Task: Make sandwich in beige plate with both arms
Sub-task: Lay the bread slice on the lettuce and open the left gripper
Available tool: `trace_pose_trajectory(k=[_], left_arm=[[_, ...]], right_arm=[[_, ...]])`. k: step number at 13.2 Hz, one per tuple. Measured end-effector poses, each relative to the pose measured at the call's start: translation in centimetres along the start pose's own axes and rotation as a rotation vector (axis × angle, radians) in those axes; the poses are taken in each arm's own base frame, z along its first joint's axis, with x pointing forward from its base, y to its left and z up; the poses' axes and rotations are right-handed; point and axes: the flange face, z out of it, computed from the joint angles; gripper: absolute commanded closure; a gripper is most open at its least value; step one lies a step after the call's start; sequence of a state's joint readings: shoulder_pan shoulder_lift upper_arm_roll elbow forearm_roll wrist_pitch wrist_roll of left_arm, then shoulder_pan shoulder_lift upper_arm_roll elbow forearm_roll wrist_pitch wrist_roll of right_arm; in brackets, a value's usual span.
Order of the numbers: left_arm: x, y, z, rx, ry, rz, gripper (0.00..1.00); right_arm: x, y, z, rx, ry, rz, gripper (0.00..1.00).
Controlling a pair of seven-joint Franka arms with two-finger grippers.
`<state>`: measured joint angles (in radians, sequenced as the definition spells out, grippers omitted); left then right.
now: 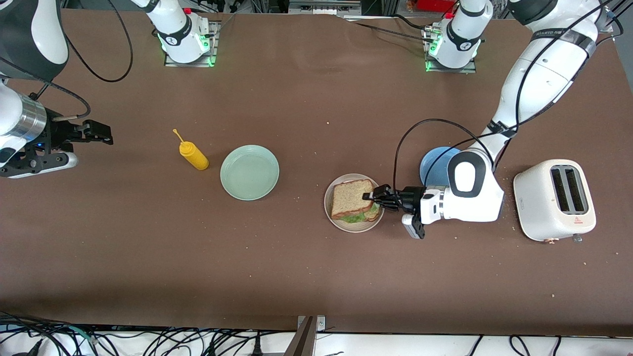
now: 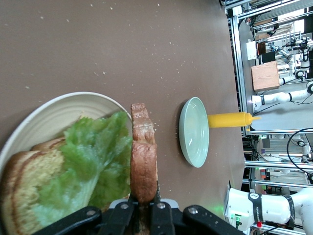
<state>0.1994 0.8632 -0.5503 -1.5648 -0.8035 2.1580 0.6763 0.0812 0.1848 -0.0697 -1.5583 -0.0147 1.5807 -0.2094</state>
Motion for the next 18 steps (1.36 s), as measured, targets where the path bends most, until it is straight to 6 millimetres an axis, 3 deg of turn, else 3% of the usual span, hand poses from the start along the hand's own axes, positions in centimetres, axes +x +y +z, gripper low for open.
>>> trace_pose_trajectory(k=[1, 2, 3, 8, 12, 15, 18], left_arm=[[0.0, -0.2, -0.2, 0.003, 0.003, 0.000, 0.32], [0.0, -0.4, -0.4, 0.008, 0.007, -0.001, 0.12], [0.1, -0.6, -0.6, 0.016, 0.014, -0.001, 0.01], [0.4, -0.8, -1.0, 0.045, 0.033, 0.013, 0.00], [1.1, -0.3, -2.1, 0.166, -0.026, 0.056, 0.01], [2.3, 2.2, -4.1, 0.321, -0.059, 0.050, 0.01], [3.1, 6.9, -5.9, 0.458, -0.071, 0.051, 0.00]], right_arm=[[0.0, 0.0, 0.0, 0.000, 0.000, 0.000, 0.00], [0.0, 0.0, 0.0, 0.000, 0.000, 0.000, 0.00], [0.0, 0.0, 0.0, 0.000, 0.000, 0.000, 0.00], [0.0, 0.0, 0.0, 0.000, 0.000, 0.000, 0.00], [-0.1, 0.0, 0.1, 0.001, -0.006, 0.000, 0.00], [-0.1, 0.0, 0.1, 0.002, -0.011, 0.000, 0.00], [-0.1, 0.0, 0.1, 0.003, -0.013, 0.000, 0.00]])
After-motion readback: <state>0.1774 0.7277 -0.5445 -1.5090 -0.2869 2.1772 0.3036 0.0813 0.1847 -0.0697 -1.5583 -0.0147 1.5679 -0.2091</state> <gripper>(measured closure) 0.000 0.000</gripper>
